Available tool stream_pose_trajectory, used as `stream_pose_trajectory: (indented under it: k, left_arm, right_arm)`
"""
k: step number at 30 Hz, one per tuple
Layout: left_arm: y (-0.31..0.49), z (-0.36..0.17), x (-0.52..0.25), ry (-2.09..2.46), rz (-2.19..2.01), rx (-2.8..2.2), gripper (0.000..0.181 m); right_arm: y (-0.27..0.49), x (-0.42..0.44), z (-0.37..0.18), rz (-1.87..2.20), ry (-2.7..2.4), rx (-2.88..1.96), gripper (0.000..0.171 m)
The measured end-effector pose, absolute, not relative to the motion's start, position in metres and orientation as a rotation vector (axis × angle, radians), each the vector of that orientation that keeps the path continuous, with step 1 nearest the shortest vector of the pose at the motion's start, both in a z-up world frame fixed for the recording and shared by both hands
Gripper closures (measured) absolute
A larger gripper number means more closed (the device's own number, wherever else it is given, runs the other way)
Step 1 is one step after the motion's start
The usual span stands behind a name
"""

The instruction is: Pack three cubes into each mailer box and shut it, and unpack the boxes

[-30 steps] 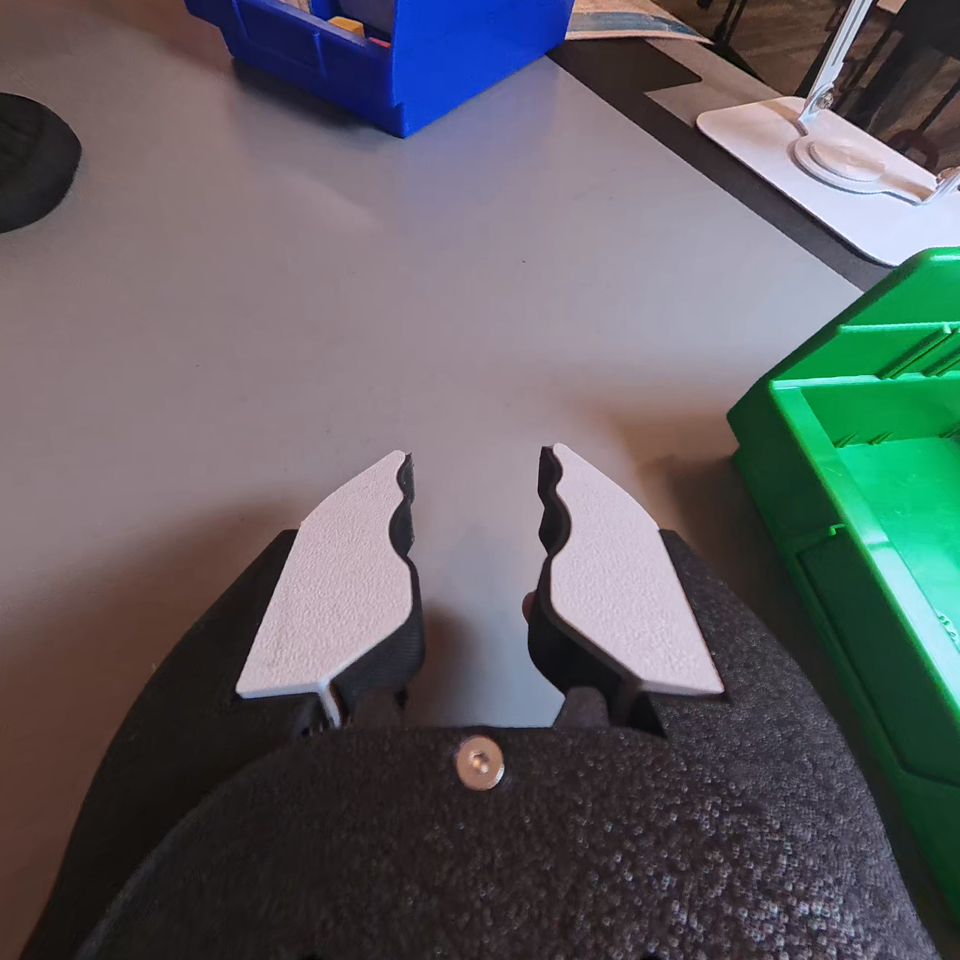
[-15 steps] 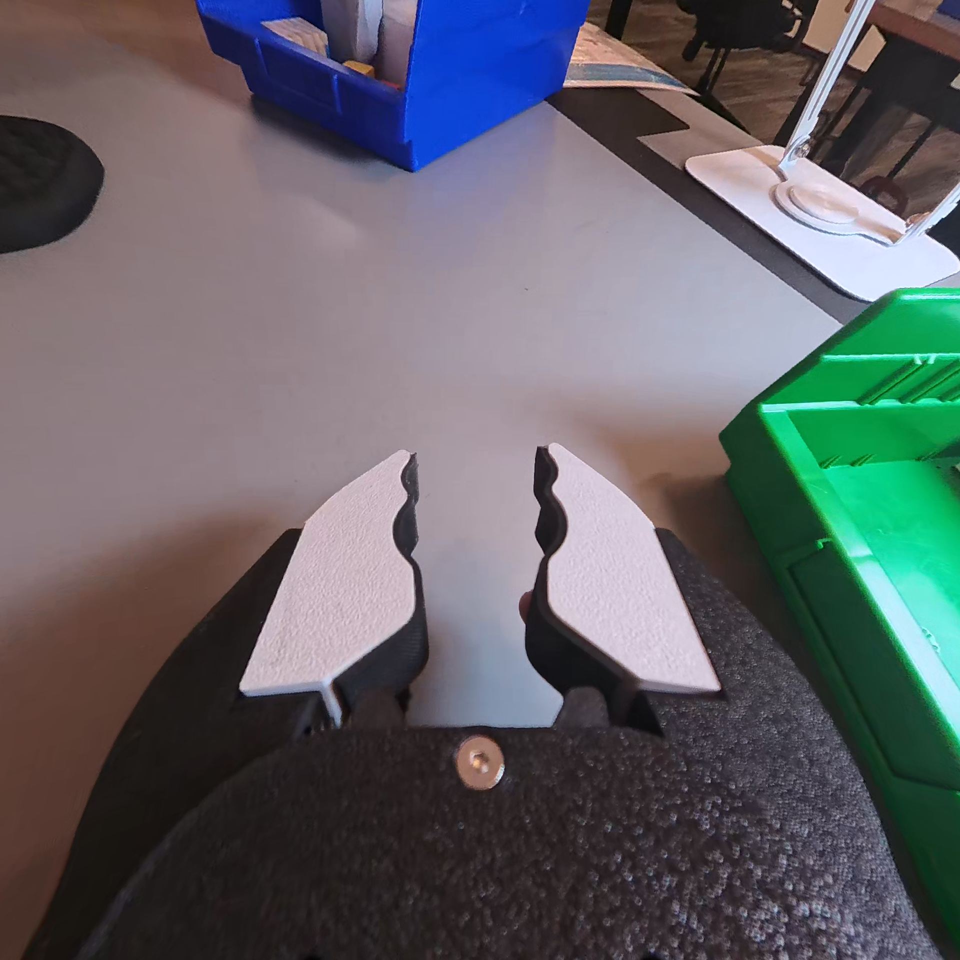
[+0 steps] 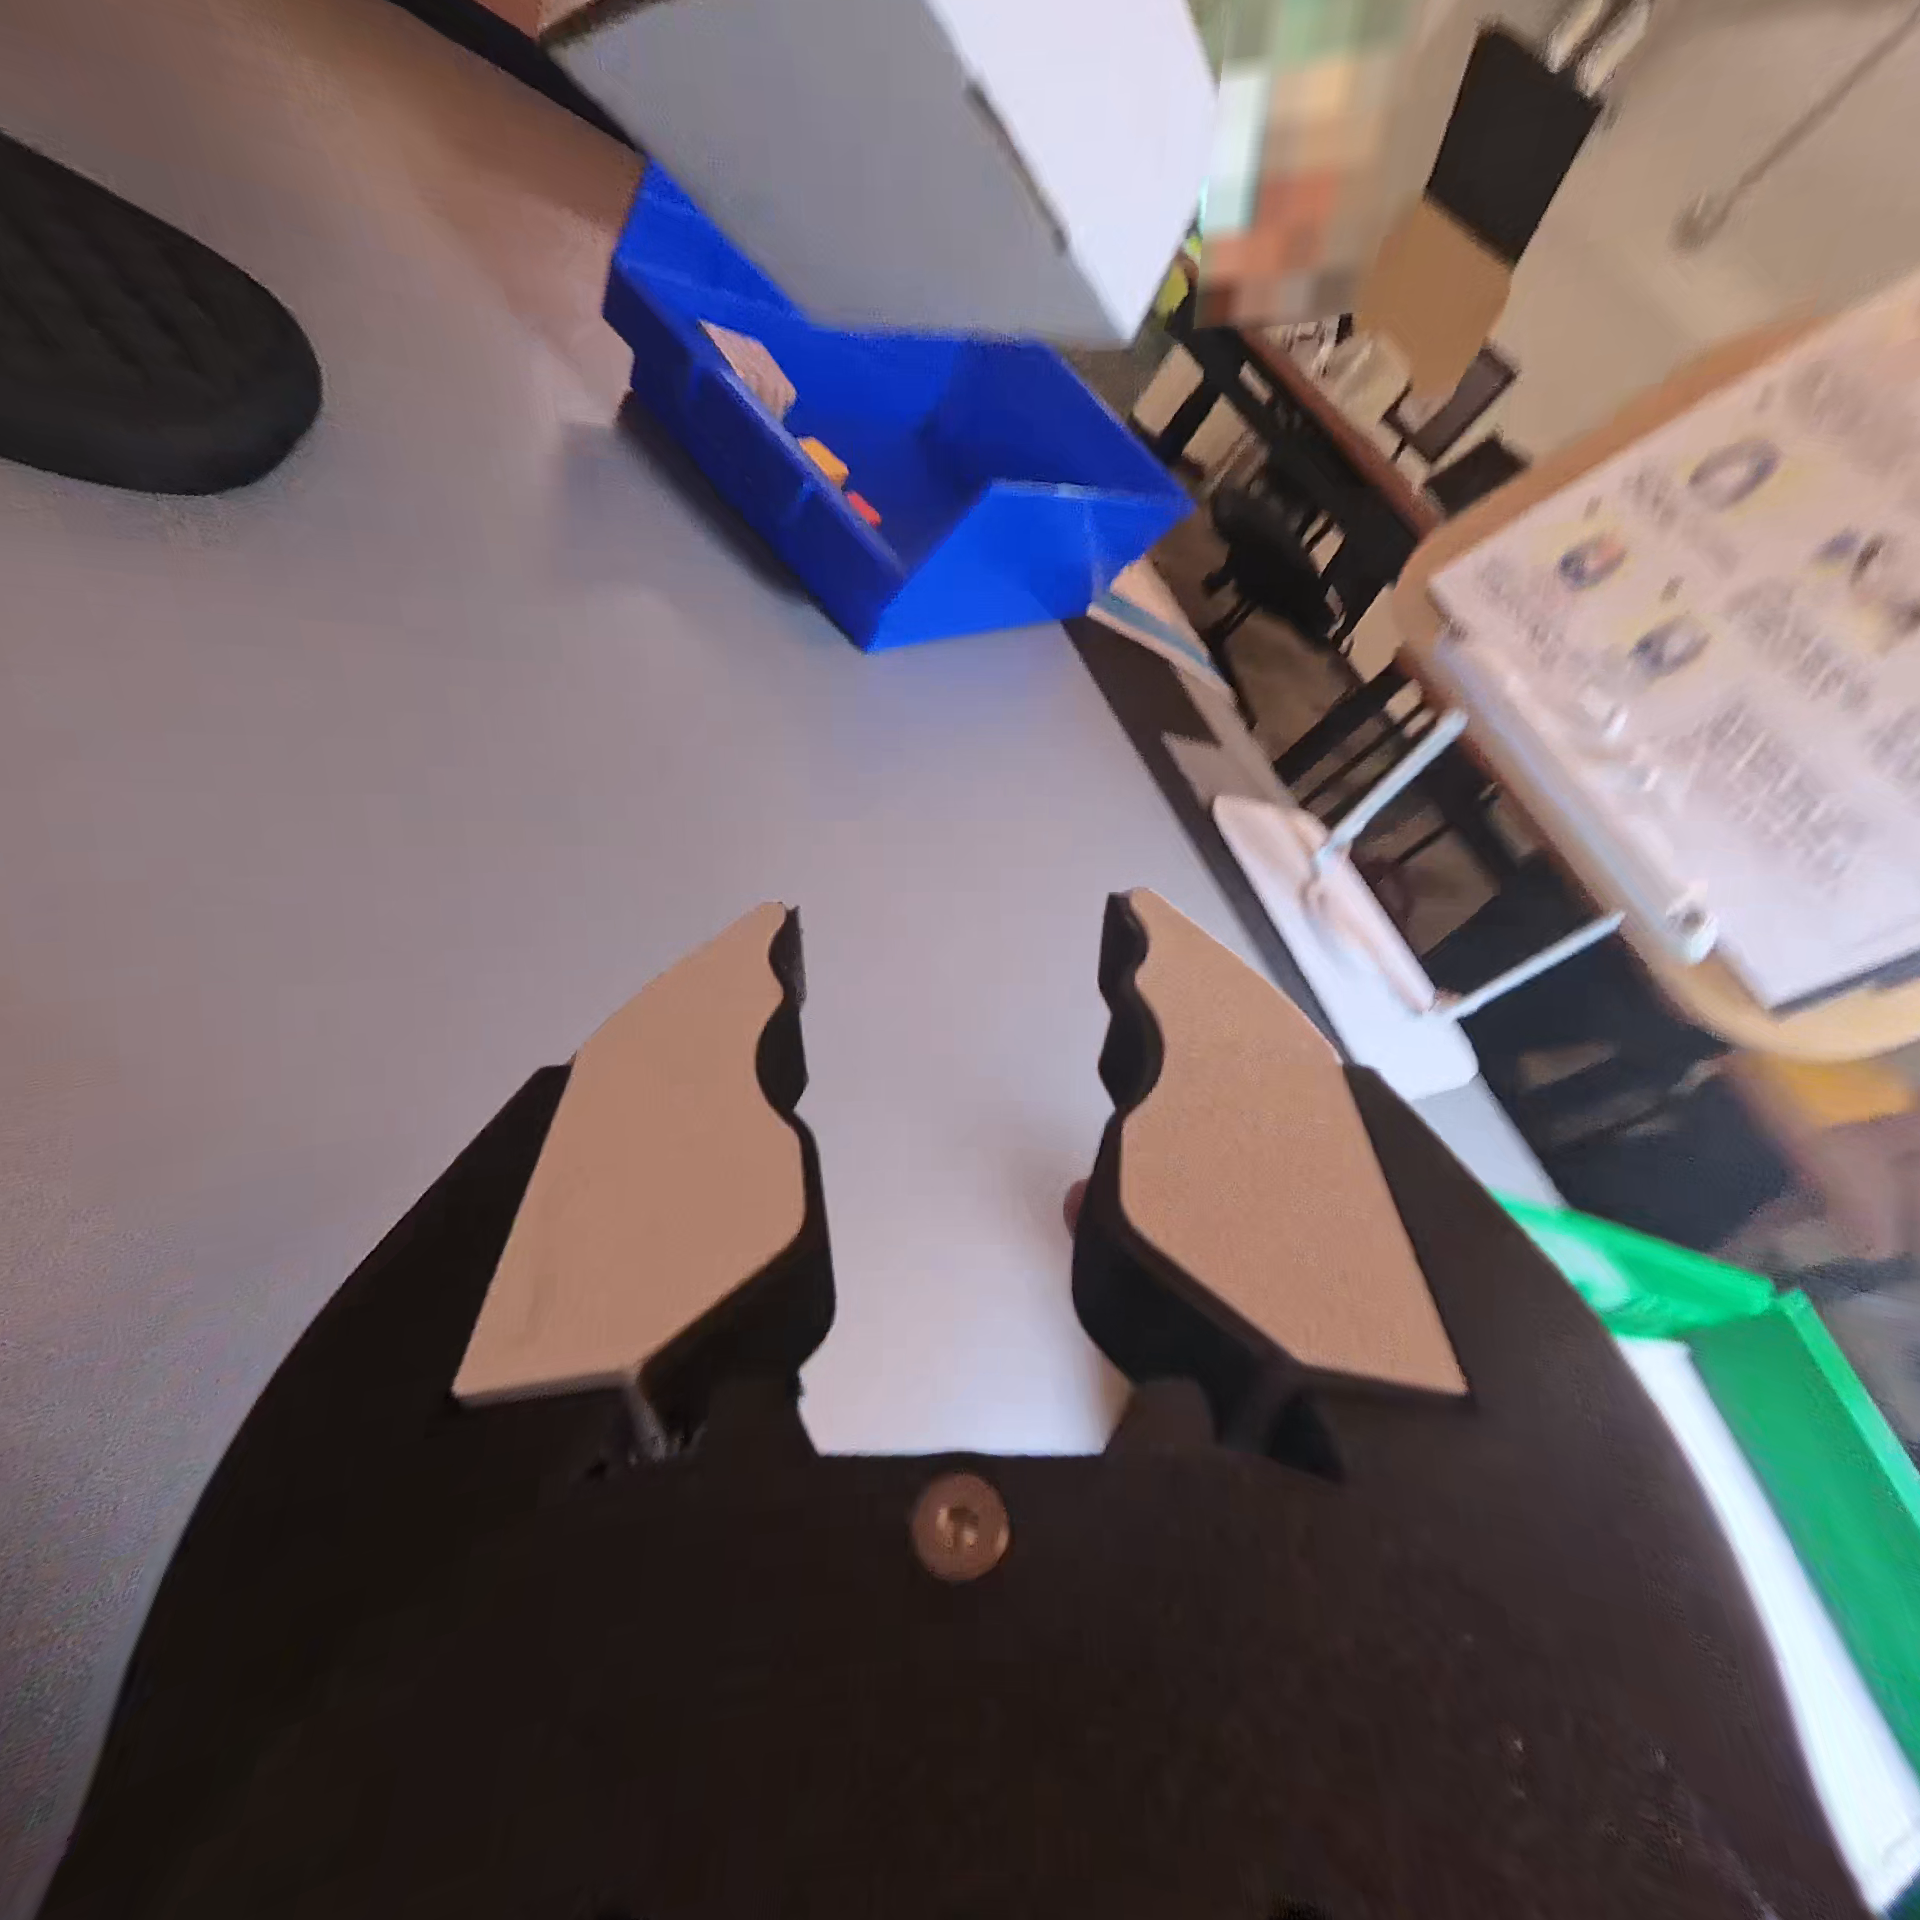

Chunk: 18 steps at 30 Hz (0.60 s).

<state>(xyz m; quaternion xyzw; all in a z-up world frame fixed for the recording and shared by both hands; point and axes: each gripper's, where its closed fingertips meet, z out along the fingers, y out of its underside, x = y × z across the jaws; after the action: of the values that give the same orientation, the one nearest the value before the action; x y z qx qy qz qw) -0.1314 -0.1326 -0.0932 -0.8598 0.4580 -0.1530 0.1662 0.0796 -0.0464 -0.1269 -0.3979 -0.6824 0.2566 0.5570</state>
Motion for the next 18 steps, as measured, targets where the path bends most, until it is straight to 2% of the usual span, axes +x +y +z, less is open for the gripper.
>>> stream_pose_trajectory:
  k: [3,6,12,14,16,18]
  left_arm:
    - [-0.157,-0.119,-0.064,1.490,-0.635,-2.387,0.046]
    - [-0.170,-0.149,-0.014,1.590,-0.807,-2.363,0.047]
    - [-0.181,-0.188,0.025,1.758,-0.861,-2.402,0.046]
    - [-0.179,-0.187,0.028,1.736,-0.851,-2.378,0.050]
    - [-0.169,-0.174,0.031,1.599,-0.881,-2.328,0.066]
    - [-0.155,-0.158,0.026,1.488,-0.809,-2.203,0.068]
  right_arm:
    - [-0.081,0.069,-0.108,0.523,-1.650,-0.743,0.116]
    - [-0.113,0.060,-0.103,0.421,-1.698,-0.575,0.109]
    - [-0.150,0.053,-0.148,0.273,-1.901,-0.392,0.102]
    - [-0.151,0.057,-0.150,0.326,-1.893,-0.412,0.104]
    - [-0.143,0.062,-0.150,0.473,-1.893,-0.537,0.104]
    - [-0.126,0.069,-0.154,0.682,-1.881,-0.730,0.104]
